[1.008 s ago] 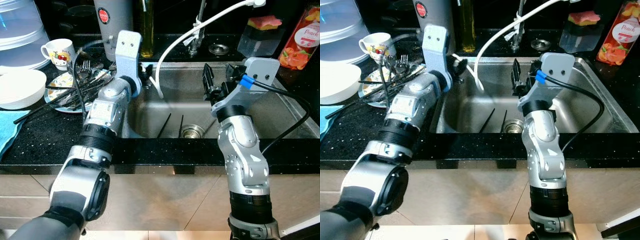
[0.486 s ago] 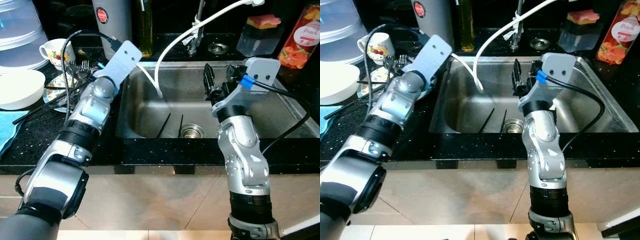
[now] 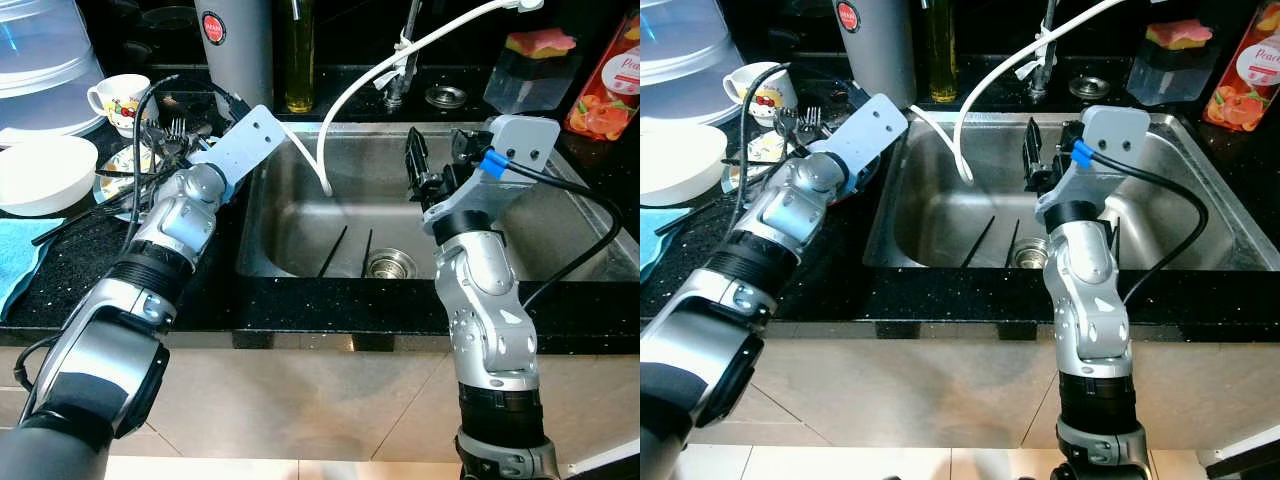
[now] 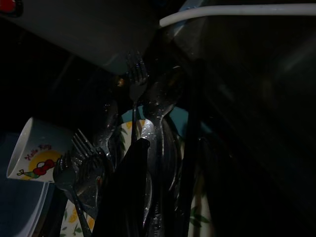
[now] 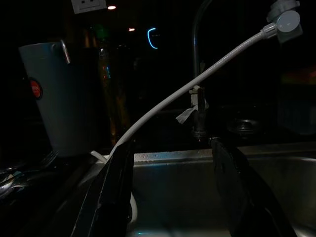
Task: Kitchen organization
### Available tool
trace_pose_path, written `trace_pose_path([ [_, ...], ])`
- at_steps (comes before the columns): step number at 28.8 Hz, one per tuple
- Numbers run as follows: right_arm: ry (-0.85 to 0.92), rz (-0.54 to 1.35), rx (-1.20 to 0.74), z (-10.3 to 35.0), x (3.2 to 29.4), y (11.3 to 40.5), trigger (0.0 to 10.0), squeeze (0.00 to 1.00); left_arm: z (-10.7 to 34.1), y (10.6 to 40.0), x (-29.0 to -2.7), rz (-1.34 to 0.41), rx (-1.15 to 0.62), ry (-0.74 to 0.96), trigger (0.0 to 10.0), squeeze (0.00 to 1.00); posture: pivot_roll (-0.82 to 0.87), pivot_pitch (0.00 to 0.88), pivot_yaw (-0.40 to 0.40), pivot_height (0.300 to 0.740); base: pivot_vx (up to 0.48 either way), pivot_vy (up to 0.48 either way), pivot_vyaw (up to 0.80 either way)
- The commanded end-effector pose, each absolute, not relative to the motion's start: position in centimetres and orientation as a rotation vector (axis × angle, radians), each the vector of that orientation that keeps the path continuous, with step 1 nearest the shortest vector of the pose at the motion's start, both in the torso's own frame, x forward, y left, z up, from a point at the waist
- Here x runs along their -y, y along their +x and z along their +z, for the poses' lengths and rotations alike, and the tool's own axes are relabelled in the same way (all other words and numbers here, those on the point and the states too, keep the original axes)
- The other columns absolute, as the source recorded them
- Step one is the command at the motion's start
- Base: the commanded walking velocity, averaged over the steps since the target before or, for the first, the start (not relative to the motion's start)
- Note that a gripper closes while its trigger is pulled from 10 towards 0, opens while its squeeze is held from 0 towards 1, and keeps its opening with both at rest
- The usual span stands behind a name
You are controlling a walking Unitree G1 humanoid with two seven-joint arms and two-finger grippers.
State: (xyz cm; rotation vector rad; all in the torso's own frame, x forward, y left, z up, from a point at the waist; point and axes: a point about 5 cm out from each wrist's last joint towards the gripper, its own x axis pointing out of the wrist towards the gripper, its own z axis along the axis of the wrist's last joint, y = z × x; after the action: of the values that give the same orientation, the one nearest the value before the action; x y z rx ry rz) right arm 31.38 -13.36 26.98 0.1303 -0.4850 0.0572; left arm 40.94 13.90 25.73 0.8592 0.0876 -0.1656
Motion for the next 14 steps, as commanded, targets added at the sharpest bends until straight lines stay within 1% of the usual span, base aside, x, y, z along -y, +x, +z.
trace_pose_path([
  [1,0.114,0.134,0.477,27.0,12.7,31.3,10.0,0.0,26.0,41.0,-14.3,-0.171,-0.104,0.905,10.0,0.0,0.07,0.086,0.05,0.74,0.0,0.0,0.0],
  [2,0.114,0.134,0.477,27.0,12.7,31.3,10.0,0.0,26.0,41.0,-14.3,-0.171,-0.104,0.905,10.0,0.0,0.07,0.086,0.05,0.74,0.0,0.0,0.0],
  [3,0.087,0.247,0.466,26.9,11.5,31.0,10.0,0.0,25.9,41.0,-14.4,-0.177,-0.123,0.911,10.0,0.0,0.07,0.086,0.05,0.74,0.0,0.0,0.0],
  [4,0.087,0.247,0.466,26.9,11.5,31.0,10.0,0.0,25.9,41.0,-14.4,-0.177,-0.123,0.911,10.0,0.0,0.07,0.086,0.05,0.74,0.0,0.0,0.0],
  [6,0.07,0.327,0.45,26.6,10.6,30.7,10.0,0.0,25.5,41.0,-14.5,-0.182,-0.136,0.912,10.0,0.0,0.07,0.086,0.05,0.74,0.0,0.0,0.0],
  [8,0.072,0.348,0.443,26.5,10.4,30.6,10.0,0.0,25.5,41.0,-14.5,-0.183,-0.139,0.914,10.0,0.0,0.07,0.086,0.05,0.74,0.0,0.0,0.0],
  [11,0.049,0.422,0.423,26.0,9.4,30.2,10.0,0.0,25.2,40.9,-14.7,-0.18,-0.151,0.918,10.0,0.0,0.07,0.084,0.048,0.74,0.0,0.0,0.0],
  [13,0.005,0.506,0.409,25.7,8.6,29.8,10.0,0.0,25.1,40.9,-14.9,-0.172,-0.158,0.917,10.0,0.0,0.07,0.084,0.048,0.74,0.0,0.0,0.0],
  [14,0.005,0.506,0.409,25.7,8.6,29.8,10.0,0.0,25.1,40.9,-14.9,-0.172,-0.158,0.917,10.0,0.0,0.07,0.084,0.048,0.74,0.0,0.0,0.0],
])
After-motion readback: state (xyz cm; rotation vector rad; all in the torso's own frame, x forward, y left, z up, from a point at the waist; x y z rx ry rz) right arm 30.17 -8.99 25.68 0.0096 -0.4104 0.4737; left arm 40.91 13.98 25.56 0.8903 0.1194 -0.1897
